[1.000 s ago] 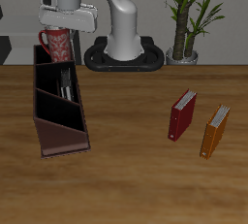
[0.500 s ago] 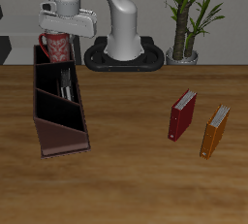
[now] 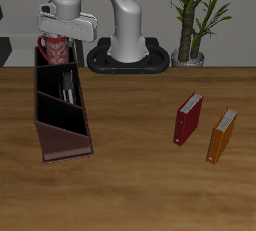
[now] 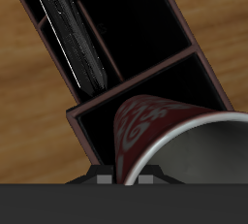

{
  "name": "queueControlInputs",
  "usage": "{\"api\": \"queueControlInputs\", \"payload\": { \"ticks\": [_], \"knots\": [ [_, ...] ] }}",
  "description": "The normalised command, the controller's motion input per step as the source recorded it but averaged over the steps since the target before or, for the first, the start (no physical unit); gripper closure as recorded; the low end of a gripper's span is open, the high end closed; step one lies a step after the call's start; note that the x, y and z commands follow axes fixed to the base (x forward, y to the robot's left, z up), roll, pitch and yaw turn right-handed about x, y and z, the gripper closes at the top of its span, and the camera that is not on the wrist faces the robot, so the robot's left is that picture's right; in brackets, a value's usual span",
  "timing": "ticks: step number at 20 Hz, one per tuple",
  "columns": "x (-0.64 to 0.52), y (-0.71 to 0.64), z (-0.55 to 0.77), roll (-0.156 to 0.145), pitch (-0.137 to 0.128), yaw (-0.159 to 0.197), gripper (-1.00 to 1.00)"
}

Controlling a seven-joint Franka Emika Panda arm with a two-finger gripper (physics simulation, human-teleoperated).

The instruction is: Place the striped book into the right desk caddy's front compartment and place the red mug into the right desk caddy's right compartment

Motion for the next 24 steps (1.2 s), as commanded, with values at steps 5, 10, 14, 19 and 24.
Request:
{"api": "queueControlInputs", "payload": {
  "ticks": [5, 10, 14, 19, 24],
  "knots": [
    [0.03, 0.08, -0.16, 0.026, 0.029, -0.025, 1.00],
    [0.00, 0.10, -0.14, 0.019, 0.035, -0.018, 1.00],
    [-0.03, 0.04, -0.05, 0.014, 0.009, -0.010, 1.00],
    [0.01, 0.00, -0.03, -0.008, -0.003, -0.012, 1.00],
    [0.08, -0.01, -0.15, -0.010, 0.025, -0.021, 1.00]
  ]
}}
